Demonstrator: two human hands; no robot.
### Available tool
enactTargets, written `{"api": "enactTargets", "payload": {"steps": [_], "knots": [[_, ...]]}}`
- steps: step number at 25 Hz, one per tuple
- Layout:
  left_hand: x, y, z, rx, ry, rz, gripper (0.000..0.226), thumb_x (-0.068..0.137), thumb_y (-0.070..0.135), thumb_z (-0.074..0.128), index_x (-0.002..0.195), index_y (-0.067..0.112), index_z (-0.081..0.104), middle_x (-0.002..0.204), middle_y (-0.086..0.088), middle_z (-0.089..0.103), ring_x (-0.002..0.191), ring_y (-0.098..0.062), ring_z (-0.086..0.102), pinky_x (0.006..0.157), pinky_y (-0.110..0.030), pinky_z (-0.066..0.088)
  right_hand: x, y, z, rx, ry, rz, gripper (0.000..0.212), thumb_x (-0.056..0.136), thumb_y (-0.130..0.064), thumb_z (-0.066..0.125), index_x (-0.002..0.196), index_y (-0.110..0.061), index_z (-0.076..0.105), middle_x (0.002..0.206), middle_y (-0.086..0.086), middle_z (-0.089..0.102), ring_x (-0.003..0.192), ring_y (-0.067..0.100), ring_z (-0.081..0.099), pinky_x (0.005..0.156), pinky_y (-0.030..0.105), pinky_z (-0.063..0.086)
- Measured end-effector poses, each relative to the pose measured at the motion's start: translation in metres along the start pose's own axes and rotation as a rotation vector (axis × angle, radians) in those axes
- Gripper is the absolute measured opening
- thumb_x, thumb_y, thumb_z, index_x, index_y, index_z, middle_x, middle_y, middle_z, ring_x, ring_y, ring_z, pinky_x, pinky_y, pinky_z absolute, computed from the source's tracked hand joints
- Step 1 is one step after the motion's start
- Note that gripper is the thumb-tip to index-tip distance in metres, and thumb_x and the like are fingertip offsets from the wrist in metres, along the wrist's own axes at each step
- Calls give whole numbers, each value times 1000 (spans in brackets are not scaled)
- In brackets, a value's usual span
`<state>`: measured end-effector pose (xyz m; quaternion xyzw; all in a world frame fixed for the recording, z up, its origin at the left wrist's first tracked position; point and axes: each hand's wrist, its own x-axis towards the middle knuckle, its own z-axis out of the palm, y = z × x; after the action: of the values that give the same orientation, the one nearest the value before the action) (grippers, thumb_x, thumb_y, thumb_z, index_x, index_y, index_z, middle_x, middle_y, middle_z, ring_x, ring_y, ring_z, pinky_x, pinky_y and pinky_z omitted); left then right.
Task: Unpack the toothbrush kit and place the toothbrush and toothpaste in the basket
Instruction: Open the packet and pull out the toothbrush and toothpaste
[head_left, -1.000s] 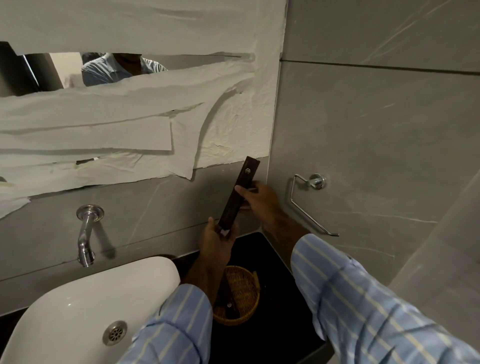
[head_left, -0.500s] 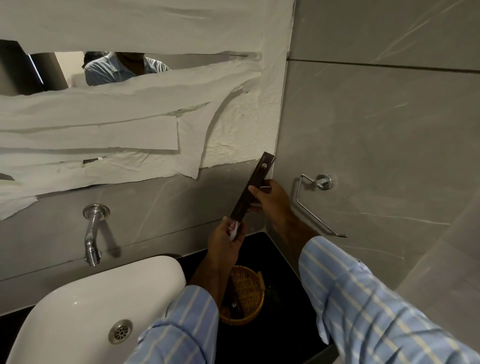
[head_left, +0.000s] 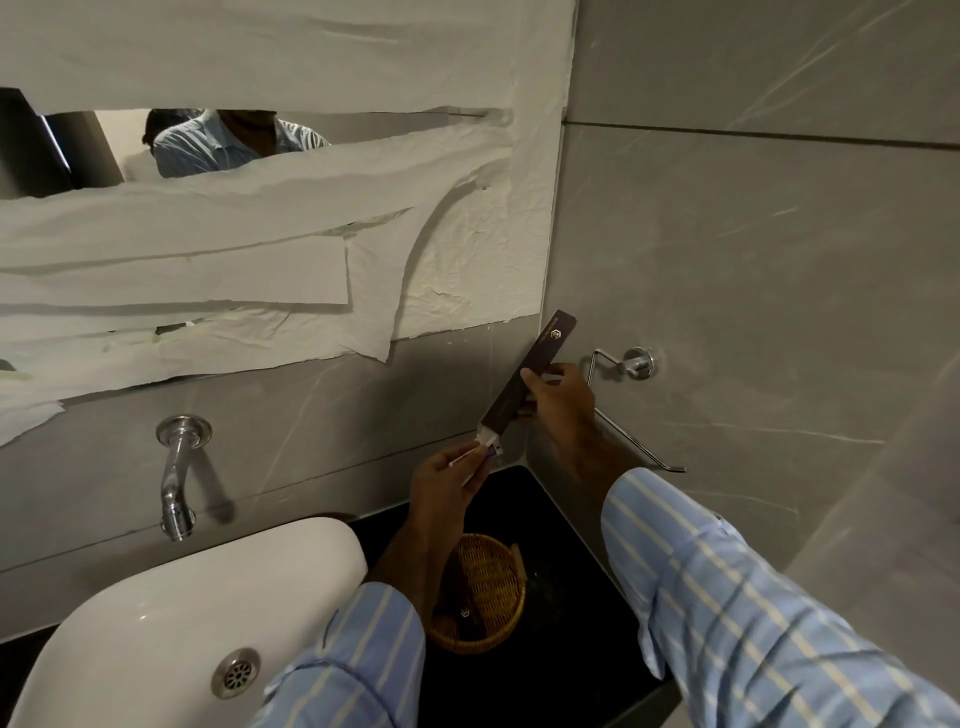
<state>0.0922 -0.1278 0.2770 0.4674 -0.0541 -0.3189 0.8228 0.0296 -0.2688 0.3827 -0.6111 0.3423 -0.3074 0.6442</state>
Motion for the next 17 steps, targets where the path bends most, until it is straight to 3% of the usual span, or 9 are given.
{"api": "enactTargets", "payload": {"steps": [5,7,10,14,17], "knots": [[-1,10,-2,84,-23,17,25,77,4,81,102,3,77,103,-17,78,94,-25,76,73,-26,60,-6,0,-2,55,-29,24,46,86,-7,74,126,-6,52,116,21,69,83,26,74,65,34,64],[-1,12,-7,134,-36,24,26,76,6,81,103,6,78,105,-15,78,96,-25,76,76,-27,60,-5,-3,-6,73,-5,2,43,87,-9,73,125,-4,55,118,20,69,91,28,74,72,36,65],[-2,14,-20,138,-29,35,28,77,7,79,105,5,77,109,-14,77,101,-25,74,78,-28,60,-1,-8,-14,59,60,-78,41,87,-12,72,124,-5,56,119,17,70,97,26,73,69,29,64],[-6,14,-45,110,26,17,21,83,1,74,103,6,78,108,-14,77,102,-24,74,76,-26,60,0,-13,-18,19,115,-169,44,88,-14,72,127,-7,53,124,16,67,108,30,70,87,47,62],[-10,15,-59,53,83,36,16,84,-2,72,97,5,78,101,-15,78,92,-21,77,71,-23,60,-2,-12,-21,7,132,-198,43,89,-15,70,128,-7,53,125,15,67,111,30,68,89,48,61]]}}
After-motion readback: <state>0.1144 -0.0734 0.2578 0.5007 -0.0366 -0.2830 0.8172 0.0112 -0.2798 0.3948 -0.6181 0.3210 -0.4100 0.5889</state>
